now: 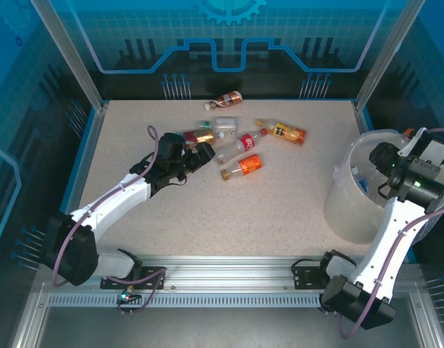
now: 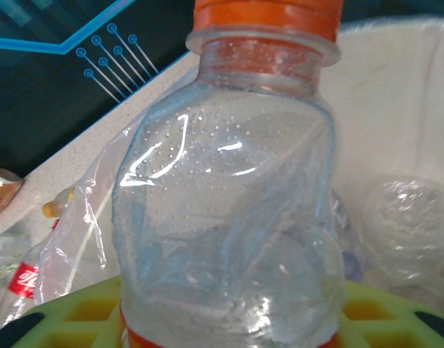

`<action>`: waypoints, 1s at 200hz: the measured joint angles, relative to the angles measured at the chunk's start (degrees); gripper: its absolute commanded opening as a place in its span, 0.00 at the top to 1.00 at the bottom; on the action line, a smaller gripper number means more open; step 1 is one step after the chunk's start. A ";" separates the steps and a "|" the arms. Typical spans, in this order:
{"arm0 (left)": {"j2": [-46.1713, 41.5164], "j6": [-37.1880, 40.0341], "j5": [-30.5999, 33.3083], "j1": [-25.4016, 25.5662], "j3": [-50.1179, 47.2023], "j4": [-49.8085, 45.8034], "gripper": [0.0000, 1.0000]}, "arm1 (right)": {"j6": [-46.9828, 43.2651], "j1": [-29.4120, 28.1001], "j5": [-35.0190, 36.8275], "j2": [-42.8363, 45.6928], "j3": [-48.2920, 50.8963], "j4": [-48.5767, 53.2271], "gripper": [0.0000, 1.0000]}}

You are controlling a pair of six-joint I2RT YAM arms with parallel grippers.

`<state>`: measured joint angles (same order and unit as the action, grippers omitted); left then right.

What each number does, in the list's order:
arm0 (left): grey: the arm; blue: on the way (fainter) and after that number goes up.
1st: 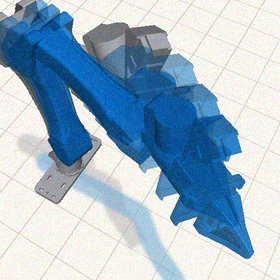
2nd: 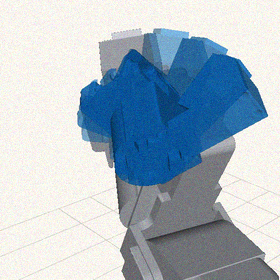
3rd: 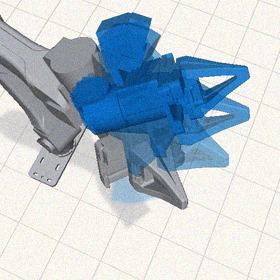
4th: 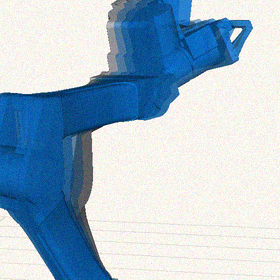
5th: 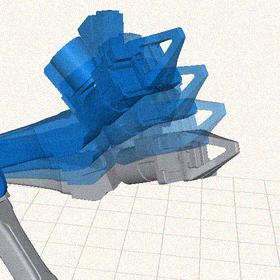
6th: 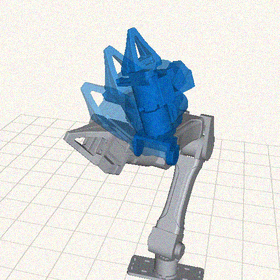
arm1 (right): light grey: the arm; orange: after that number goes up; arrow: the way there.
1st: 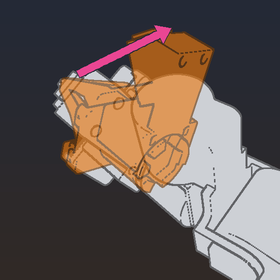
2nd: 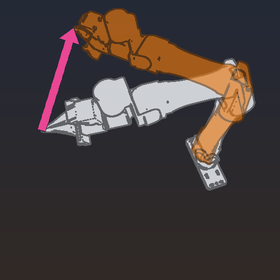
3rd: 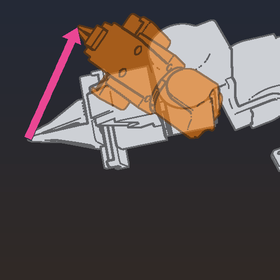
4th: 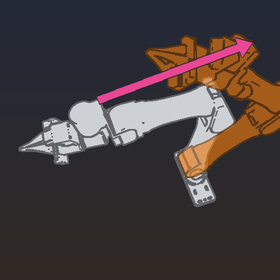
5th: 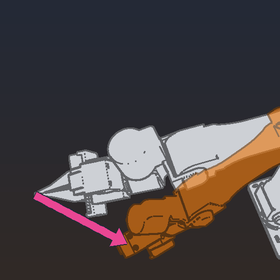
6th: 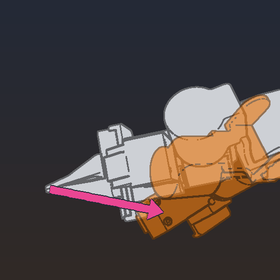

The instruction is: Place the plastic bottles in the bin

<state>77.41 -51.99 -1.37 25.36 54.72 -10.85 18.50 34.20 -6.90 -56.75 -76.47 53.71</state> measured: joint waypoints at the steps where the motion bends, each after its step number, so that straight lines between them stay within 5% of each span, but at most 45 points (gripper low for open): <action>1: 0.04 0.00 0.00 0.00 0.02 0.00 0.01 | 0.22 0.00 -0.09 -0.02 0.00 0.02 0.42; 51: 0.42 0.02 0.02 0.00 0.17 -0.04 0.01 | 2.45 0.00 -3.89 0.07 -0.04 0.31 0.18; 125: 0.42 0.04 0.02 0.00 0.17 -0.04 0.01 | 3.41 -0.76 -3.80 2.25 -0.76 0.28 0.00; 163: 0.42 0.22 0.02 0.00 0.17 0.00 0.01 | 3.39 -4.22 -2.97 3.19 -1.81 0.22 0.00; 200: 0.33 0.98 0.02 0.00 -0.59 1.36 0.01 | 3.37 -13.29 -1.62 4.94 -2.12 -1.27 0.00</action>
<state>77.73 -51.00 -1.34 25.36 54.13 -9.50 21.87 20.91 -8.51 -51.81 -78.59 52.45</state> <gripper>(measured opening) 0.988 0.998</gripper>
